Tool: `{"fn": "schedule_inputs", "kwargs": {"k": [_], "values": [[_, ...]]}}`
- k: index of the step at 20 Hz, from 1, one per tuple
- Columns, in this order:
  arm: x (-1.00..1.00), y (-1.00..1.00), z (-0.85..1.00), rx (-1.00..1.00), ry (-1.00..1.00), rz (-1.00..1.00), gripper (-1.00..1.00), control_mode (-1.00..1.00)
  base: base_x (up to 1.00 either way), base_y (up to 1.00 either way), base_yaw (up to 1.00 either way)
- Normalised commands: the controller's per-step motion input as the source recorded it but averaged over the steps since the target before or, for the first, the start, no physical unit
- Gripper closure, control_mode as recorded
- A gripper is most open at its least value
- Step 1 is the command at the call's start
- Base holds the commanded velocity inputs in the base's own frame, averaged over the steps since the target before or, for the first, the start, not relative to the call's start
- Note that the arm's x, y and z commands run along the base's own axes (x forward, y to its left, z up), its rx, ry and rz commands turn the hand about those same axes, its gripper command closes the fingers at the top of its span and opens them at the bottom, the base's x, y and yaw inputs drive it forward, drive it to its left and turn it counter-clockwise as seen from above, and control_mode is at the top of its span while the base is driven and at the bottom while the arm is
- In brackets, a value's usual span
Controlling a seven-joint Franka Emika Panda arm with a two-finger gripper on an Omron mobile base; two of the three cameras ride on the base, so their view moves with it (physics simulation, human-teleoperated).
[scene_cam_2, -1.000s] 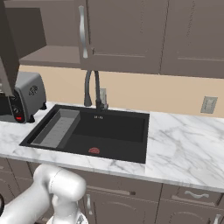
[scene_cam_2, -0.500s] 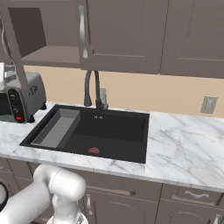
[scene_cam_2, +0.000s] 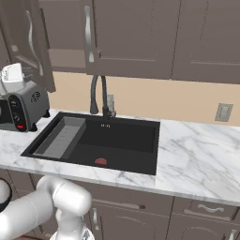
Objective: Pick up the dish brush and sponge from the sink, and place them back in the cabinet, and close the cabinet doors.
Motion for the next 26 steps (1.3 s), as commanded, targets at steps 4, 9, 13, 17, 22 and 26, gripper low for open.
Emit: {"fn": "schedule_inputs", "kwargs": {"k": [4,9,13,17,22,26], "values": [[0.50,-0.24,-0.05,0.00,0.00,0.00,-1.00,-1.00,0.00,0.00,0.00],[0.33,-0.33,0.00,0.00,0.00,0.03,-1.00,-1.00,0.00,0.00,0.00],[0.25,-0.33,0.00,0.00,0.00,0.06,-1.00,-1.00,0.00,0.00,0.00],[0.24,-0.33,0.00,0.00,0.00,0.08,-1.00,-1.00,0.00,0.00,0.00],[0.28,-0.33,0.00,0.00,0.00,0.11,-1.00,-1.00,0.00,0.00,0.00],[0.38,-0.29,-0.05,0.00,0.00,0.12,-1.00,-1.00,0.00,0.00,0.00]]}}
